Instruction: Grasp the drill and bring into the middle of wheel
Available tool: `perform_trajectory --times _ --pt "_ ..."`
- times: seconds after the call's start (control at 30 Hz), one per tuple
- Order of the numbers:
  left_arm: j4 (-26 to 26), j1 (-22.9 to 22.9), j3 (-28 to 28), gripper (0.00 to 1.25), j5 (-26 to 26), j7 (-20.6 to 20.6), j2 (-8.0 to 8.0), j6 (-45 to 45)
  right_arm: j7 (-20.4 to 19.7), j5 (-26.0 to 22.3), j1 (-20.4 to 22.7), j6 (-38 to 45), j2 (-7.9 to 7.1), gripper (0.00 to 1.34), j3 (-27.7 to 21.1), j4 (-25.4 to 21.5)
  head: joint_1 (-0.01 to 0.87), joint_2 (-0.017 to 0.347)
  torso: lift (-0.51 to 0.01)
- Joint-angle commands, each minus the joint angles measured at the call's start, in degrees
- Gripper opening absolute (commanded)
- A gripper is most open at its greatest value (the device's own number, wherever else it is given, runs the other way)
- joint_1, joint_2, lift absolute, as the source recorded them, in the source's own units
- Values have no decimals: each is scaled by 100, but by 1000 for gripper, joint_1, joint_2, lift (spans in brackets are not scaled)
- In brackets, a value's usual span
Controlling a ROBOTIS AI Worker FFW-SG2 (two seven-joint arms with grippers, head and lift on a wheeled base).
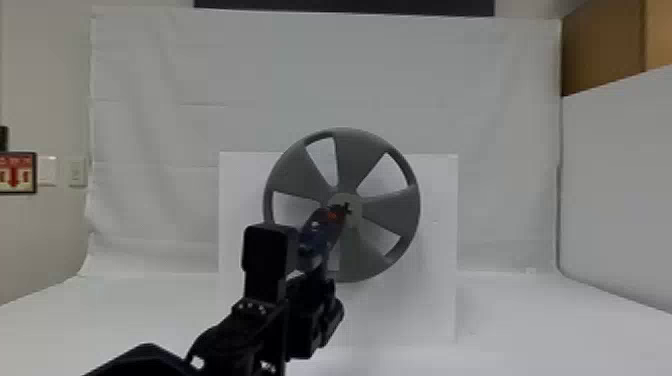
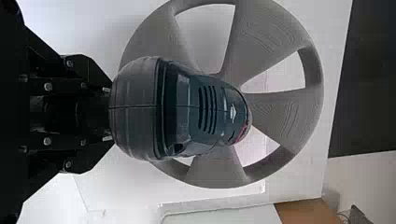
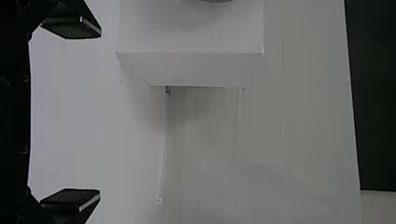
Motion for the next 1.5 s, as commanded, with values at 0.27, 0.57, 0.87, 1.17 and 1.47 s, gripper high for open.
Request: perform_trajectory --times 0.27,0.57,0.87,1.17,1.47 --pt "1 -5 -18 26 -9 0 0 0 0 9 0 1 0 1239 4 -2 0 0 -406" --pt "-35 162 167 26 79 -255 0 -149 0 9 26 1 0 1239 -5 -2 0 0 -406" --pt "-395 523 580 26 52 -633 44 -325 0 9 44 1 44 1239 -49 -2 0 0 -406" --pt "-439 786 853 26 -44 -571 70 -395 0 26 35 1 80 1239 -14 6 0 0 -406" --pt "-351 945 993 26 -123 -79 70 -316 0 132 26 1 97 1239 66 6 0 0 -406"
